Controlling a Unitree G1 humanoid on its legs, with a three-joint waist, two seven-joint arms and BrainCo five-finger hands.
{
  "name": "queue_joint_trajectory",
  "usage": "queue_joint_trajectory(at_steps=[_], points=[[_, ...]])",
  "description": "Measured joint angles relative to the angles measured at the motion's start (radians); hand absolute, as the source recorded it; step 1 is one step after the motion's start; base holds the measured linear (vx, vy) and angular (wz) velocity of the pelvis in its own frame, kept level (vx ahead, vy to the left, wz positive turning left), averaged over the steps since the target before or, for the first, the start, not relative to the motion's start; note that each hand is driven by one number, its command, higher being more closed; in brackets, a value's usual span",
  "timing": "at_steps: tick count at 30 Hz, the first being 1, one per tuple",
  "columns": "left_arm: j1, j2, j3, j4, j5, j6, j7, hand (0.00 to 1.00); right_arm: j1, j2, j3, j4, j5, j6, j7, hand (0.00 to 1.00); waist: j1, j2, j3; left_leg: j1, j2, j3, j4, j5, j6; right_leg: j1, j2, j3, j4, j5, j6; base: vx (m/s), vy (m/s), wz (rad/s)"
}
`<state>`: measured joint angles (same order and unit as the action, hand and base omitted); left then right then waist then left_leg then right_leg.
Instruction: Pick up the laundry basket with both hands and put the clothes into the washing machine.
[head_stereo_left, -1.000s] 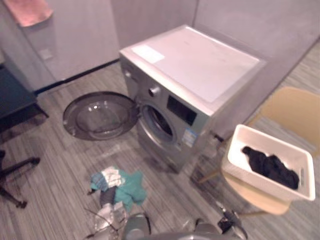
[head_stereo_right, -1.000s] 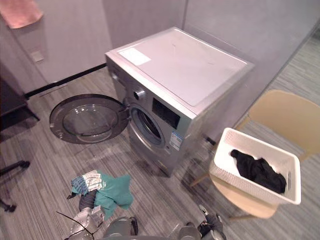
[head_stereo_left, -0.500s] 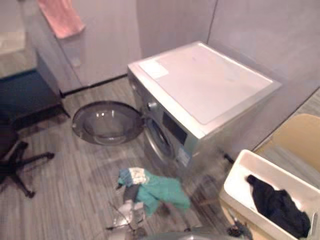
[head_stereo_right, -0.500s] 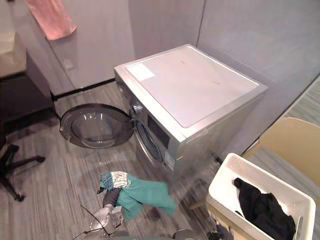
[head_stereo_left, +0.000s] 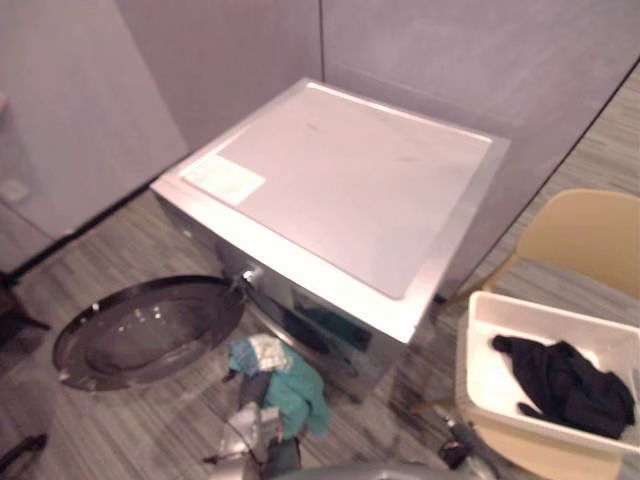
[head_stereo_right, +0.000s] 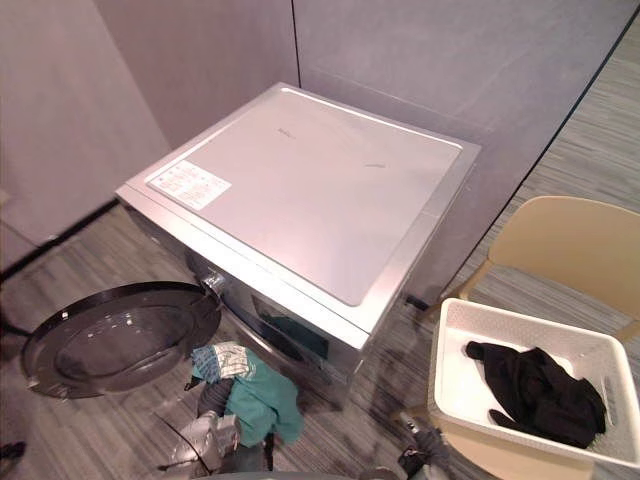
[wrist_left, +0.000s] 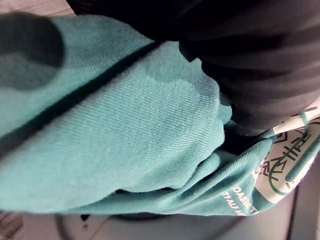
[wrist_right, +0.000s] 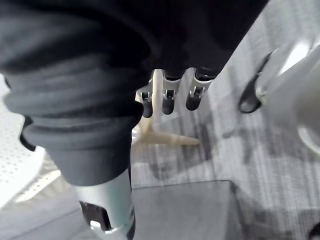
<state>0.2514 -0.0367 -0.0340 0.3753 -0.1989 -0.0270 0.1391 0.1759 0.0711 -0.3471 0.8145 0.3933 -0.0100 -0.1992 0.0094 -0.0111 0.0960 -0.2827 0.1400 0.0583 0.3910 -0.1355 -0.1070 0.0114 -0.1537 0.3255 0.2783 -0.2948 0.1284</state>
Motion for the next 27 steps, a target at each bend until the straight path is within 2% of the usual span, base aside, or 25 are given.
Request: queue_joint_trajectory(at_steps=[2,5,6,7,10,12,13,14,15,16,17,18,19,20,21,22,23,24,25,27], points=[[-0.01,0.002,-0.001,0.02,0.013,0.0,0.0,1.0,0.004,-0.002,-0.022,0.032,-0.004,-0.001,0.006,0.0,-0.004,-0.015,-0.007,-0.002,0.002,0.025,0.069,-0.05,0.019,0.003,-0.007,0.036,-0.01,0.045,0.015,0.19,0.277,-0.59],[-0.035,0.024,-0.006,0.052,0.016,-0.006,0.003,1.0,-0.02,-0.009,-0.075,0.095,-0.002,-0.003,0.007,0.0,-0.031,-0.007,-0.008,-0.02,0.016,0.056,0.1,-0.093,0.031,-0.01,0.002,0.097,-0.041,0.124,0.039,0.12,0.241,-0.42],[-0.062,0.031,-0.017,0.086,0.019,-0.006,0.004,1.0,-0.029,-0.017,-0.095,0.122,0.003,-0.004,0.006,0.0,-0.043,-0.001,-0.011,-0.036,0.018,0.061,0.105,-0.103,0.038,-0.021,0.0,0.111,-0.057,0.154,0.055,0.01,0.178,-0.4],[-0.089,0.051,-0.016,0.138,0.018,-0.008,0.009,1.0,-0.038,-0.021,-0.111,0.147,0.014,-0.003,0.005,0.0,-0.045,0.002,-0.01,-0.045,0.018,0.078,0.1,-0.103,0.039,-0.046,-0.008,0.121,-0.06,0.181,0.089,0.01,0.151,-0.41],[-0.127,0.079,-0.024,0.175,0.018,-0.007,0.018,1.0,-0.046,-0.03,-0.124,0.154,0.048,-0.003,0.006,0.0,-0.051,0.01,-0.009,-0.058,0.023,0.125,0.113,-0.117,0.06,-0.092,-0.016,0.15,-0.074,0.24,0.131,0.0,0.123,-0.58],[-0.137,0.093,-0.024,0.175,0.018,-0.008,0.019,1.0,-0.065,-0.045,-0.124,0.154,0.048,-0.003,0.006,0.0,-0.045,0.027,-0.006,-0.081,0.055,0.169,0.152,-0.149,0.073,-0.129,-0.001,0.187,-0.077,0.281,0.132,-0.05,0.114,-0.89],[-0.134,0.101,-0.024,0.175,0.018,-0.008,0.022,1.0,-0.094,-0.054,-0.117,0.152,0.049,-0.003,0.006,0.0,-0.042,0.039,-0.006,-0.091,0.09,0.216,0.189,-0.184,0.081,-0.165,0.015,0.225,-0.079,0.316,0.134,-0.09,0.091,-1.08],[-0.132,0.102,-0.024,0.175,0.018,-0.008,0.022,1.0,-0.102,-0.055,-0.108,0.149,0.049,-0.004,0.006,0.0,-0.042,0.039,-0.007,-0.089,0.1,0.239,0.196,-0.194,0.082,-0.177,0.017,0.231,-0.082,0.333,0.134,-0.09,0.08,-1.27],[-0.133,0.117,-0.024,0.175,0.018,-0.007,0.023,1.0,-0.107,-0.055,-0.093,0.132,0.049,-0.004,0.007,0.0,-0.043,0.042,-0.008,-0.084,0.114,0.275,0.199,-0.212,0.083,-0.198,0.02,0.222,-0.091,0.372,0.133,-0.08,0.087,-1.02],[-0.132,0.12,-0.023,0.174,0.018,-0.008,0.023,1.0,-0.109,-0.055,-0.067,0.117,0.05,-0.004,0.007,0.0,-0.042,0.041,-0.009,-0.076,0.125,0.31,0.189,-0.218,0.082,-0.227,0.023,0.165,-0.084,0.401,0.125,-0.05,0.062,-0.92],[-0.126,0.125,-0.022,0.173,0.018,-0.008,0.023,1.0,-0.112,-0.053,-0.052,0.109,0.05,-0.004,0.007,0.0,-0.041,0.041,-0.008,-0.069,0.127,0.329,0.178,-0.217,0.081,-0.247,0.021,0.112,-0.064,0.397,0.128,-0.04,0.076,-0.85],[-0.117,0.138,-0.016,0.17,0.018,-0.007,0.023,1.0,-0.111,-0.052,-0.031,0.1,0.05,-0.004,0.008,0.0,-0.043,0.031,-0.009,-0.048,0.124,0.363,0.154,-0.213,0.08,-0.286,0.014,-0.021,-0.015,0.371,0.102,-0.01,0.032,-0.58],[-0.114,0.142,-0.014,0.17,0.018,-0.006,0.023,1.0,-0.109,-0.052,-0.031,0.099,0.049,-0.004,0.008,0.0,-0.045,0.027,-0.008,-0.033,0.12,0.372,0.143,-0.209,0.084,-0.287,0.015,-0.082,0.003,0.342,0.091,0.0,0.027,-0.48],[-0.104,0.143,-0.015,0.17,0.018,-0.005,0.023,1.0,-0.099,-0.054,-0.031,0.093,0.048,-0.004,0.008,0.0,-0.048,0.023,-0.008,-0.005,0.109,0.379,0.117,-0.197,0.094,-0.275,0.044,-0.146,0.031,0.269,0.095,0.03,-0.012,-0.17],[-0.103,0.139,-0.015,0.17,0.018,-0.004,0.022,1.0,-0.084,-0.052,-0.031,0.079,0.049,-0.005,0.01,0.0,-0.048,0.018,-0.006,0.027,0.094,0.382,0.072,-0.176,0.097,-0.269,0.107,-0.125,0.054,0.186,0.097,0.06,-0.057,-0.02],[-0.106,0.134,-0.015,0.17,0.018,-0.004,0.019,1.0,-0.077,-0.051,-0.031,0.068,0.05,-0.005,0.01,0.0,-0.049,0.019,-0.001,0.052,0.088,0.382,0.037,-0.156,0.095,-0.269,0.165,-0.098,0.054,0.15,0.076,0.1,-0.093,0.15],[-0.118,0.13,-0.014,0.181,0.018,-0.003,0.016,1.0,-0.075,-0.051,-0.026,0.059,0.056,-0.013,0.01,0.0,-0.049,0.011,0.01,0.096,0.073,0.384,-0.01,-0.132,0.09,-0.269,0.225,-0.095,0.019,0.146,0.028,0.1,-0.095,0.29],[-0.113,0.129,-0.014,0.186,0.019,-0.003,0.016,1.0,-0.07,-0.05,-0.023,0.057,0.069,-0.019,0.011,0.0,-0.05,0.007,0.011,0.112,0.056,0.382,-0.026,-0.121,0.09,-0.266,0.237,-0.091,-0.023,0.174,-0.014,0.14,-0.11,0.51],[-0.121,0.11,-0.007,0.207,0.021,-0.001,0.017,1.0,-0.053,-0.06,-0.024,0.041,0.086,-0.03,0.011,0.0,-0.053,0.022,0.01,0.13,0.048,0.347,-0.031,-0.118,0.086,-0.223,0.237,-0.116,-0.037,0.203,-0.103,0.14,-0.09,0.43],[-0.118,0.076,0.002,0.207,0.036,0.002,0.017,1.0,-0.054,-0.07,-0.035,0.008,0.111,-0.042,0.018,0.0,-0.049,0.051,0.017,0.147,0.05,0.304,-0.045,-0.105,0.066,-0.193,0.24,-0.138,-0.044,0.205,-0.104,0.17,-0.112,0.36]])
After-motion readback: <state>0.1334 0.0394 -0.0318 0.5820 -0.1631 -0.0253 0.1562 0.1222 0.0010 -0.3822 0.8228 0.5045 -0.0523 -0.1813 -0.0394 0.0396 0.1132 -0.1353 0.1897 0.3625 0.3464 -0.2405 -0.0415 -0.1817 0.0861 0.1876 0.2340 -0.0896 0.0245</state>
